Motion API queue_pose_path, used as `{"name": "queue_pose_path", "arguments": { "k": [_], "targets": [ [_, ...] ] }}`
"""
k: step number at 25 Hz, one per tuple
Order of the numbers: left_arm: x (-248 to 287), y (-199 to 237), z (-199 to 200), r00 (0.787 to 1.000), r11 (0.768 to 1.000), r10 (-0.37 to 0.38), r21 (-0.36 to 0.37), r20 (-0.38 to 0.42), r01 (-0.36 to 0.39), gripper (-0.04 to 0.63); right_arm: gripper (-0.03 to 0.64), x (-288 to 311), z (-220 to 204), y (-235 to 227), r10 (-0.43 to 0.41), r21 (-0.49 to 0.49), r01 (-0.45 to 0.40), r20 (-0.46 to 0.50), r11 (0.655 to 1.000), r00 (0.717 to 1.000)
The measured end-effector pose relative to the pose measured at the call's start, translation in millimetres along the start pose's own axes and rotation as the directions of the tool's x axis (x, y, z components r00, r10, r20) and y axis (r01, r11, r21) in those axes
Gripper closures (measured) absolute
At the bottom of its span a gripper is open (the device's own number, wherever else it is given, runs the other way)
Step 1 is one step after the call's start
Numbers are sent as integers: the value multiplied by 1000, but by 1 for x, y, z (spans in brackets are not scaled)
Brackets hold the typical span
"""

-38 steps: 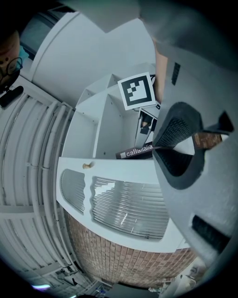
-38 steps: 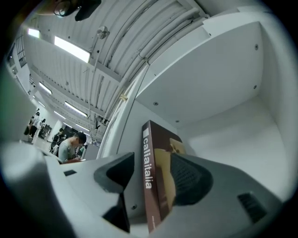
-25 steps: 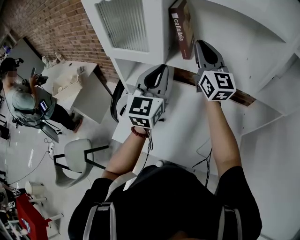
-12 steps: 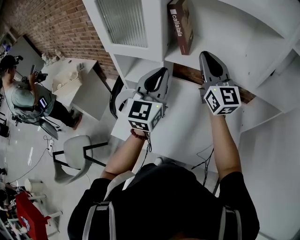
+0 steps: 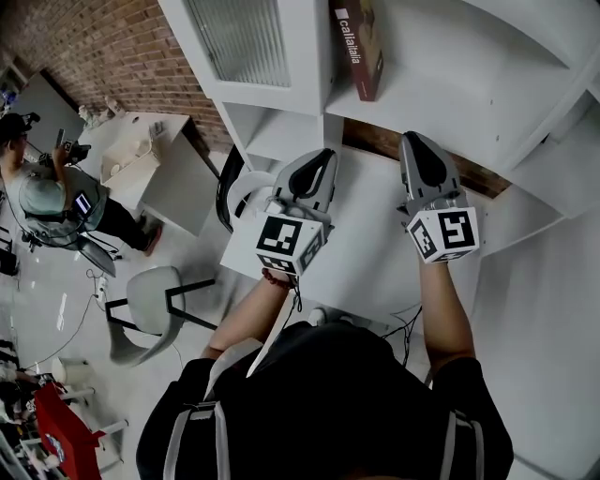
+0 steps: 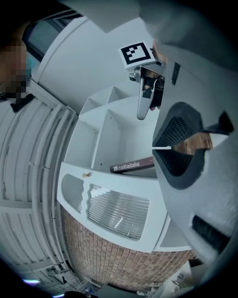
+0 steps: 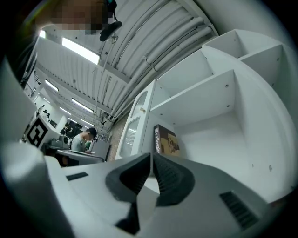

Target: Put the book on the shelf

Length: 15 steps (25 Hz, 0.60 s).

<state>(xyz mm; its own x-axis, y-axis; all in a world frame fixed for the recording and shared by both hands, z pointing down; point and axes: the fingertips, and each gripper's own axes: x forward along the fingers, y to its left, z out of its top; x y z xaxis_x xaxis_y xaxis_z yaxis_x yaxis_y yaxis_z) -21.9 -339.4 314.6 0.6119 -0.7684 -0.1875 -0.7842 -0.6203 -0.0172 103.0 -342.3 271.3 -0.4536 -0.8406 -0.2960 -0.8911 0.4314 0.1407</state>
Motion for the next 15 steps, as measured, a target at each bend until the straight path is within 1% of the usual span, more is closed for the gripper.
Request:
{"name": "queue_pose_path", "arguments": {
  "k": [2,5,8,13,15],
  "targets": [
    [-3,-2,-7,1000,1000,-2,-6,-15,2,563,574,-7,-4,1,-3,39,3,-1,999,1000],
    [-7,-5,-10,1000,1000,-8,-12,-13,8,563,574,-16,-8,3,-8,65,8,-7,998,1000],
    [-14,-8,-17,999,1000,-13,-17,-36,12,563,574,-29,-12,2,-23,102,24,-12,994,1000],
    [-26,-8,-30,998,1000,-1,-18,-59,0,563,575,-47,-23,9,-16,98,19,-38,995,999],
    [-29,-8,-35,998,1000,-1,-27,-66,-1,563,576,-53,-29,12,-13,121,19,-46,992,999]
  ]
}}
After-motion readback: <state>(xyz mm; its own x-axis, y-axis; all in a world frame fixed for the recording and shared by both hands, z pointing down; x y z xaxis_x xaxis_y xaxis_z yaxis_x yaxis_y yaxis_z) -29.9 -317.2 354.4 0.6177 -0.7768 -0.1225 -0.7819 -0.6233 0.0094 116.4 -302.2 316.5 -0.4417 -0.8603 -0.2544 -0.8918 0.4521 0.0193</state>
